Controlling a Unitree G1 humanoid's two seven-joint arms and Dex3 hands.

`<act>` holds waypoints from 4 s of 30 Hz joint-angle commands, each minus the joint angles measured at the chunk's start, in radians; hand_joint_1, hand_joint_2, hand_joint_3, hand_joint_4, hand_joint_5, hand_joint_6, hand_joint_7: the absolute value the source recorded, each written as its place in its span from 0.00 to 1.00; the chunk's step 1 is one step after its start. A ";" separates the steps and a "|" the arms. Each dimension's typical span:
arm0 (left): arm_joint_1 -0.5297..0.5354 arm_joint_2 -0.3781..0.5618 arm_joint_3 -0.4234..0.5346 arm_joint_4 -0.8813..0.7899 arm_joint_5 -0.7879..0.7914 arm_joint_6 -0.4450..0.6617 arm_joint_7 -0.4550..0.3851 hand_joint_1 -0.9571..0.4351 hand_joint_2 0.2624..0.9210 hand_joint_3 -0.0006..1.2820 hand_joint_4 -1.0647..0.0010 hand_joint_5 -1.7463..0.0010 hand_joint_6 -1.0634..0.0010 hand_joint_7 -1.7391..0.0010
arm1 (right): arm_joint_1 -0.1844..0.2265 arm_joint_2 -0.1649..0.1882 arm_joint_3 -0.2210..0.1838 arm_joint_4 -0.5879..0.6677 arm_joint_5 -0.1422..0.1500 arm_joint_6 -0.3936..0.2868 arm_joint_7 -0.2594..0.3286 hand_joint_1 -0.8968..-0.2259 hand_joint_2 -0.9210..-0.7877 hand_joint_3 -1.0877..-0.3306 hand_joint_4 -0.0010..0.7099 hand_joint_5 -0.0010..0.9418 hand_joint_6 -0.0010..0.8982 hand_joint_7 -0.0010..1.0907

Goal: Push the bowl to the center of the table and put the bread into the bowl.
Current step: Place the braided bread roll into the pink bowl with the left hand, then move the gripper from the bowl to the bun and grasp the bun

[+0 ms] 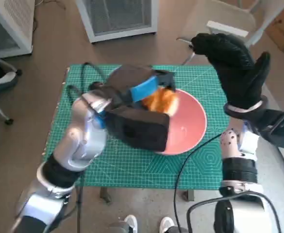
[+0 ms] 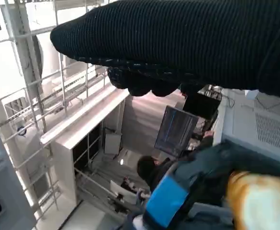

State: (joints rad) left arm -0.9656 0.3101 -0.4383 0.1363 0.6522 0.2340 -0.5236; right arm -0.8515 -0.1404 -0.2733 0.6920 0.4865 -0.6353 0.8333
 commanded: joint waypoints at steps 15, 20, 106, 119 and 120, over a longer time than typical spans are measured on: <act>-0.114 -0.111 -0.033 0.301 -0.016 -0.116 0.059 0.69 0.91 0.12 0.33 0.27 0.35 0.44 | 0.055 -0.016 -0.003 -0.046 -0.001 0.031 -0.028 0.37 0.00 0.52 0.38 0.00 0.26 0.24; -0.123 -0.117 -0.035 0.322 -0.016 -0.120 0.063 0.69 0.91 0.12 0.34 0.26 0.36 0.43 | 0.057 -0.017 -0.002 -0.050 -0.001 0.033 -0.032 0.37 0.00 0.52 0.38 0.00 0.26 0.24; 0.076 0.024 0.105 0.064 -0.121 -0.060 0.004 0.40 0.89 0.01 0.96 0.99 0.76 0.98 | 0.012 -0.016 0.011 0.007 -0.014 0.016 -0.024 0.41 0.00 0.50 0.38 0.00 0.29 0.19; 0.211 0.209 0.245 -0.183 -0.162 -0.016 -0.057 0.39 0.91 0.01 0.93 0.99 0.73 0.97 | 0.007 -0.016 0.012 0.012 -0.009 0.012 -0.020 0.41 0.00 0.49 0.37 0.00 0.29 0.19; 0.238 0.248 0.279 -0.207 -0.164 -0.018 -0.059 0.39 0.92 0.01 0.94 1.00 0.73 0.98 | 0.006 -0.014 0.012 0.014 -0.008 0.011 -0.020 0.40 0.00 0.49 0.37 0.00 0.29 0.19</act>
State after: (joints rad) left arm -0.7821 0.4861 -0.2148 -0.0099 0.4986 0.2116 -0.5685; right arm -0.8463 -0.1526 -0.2627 0.6905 0.4835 -0.6267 0.8046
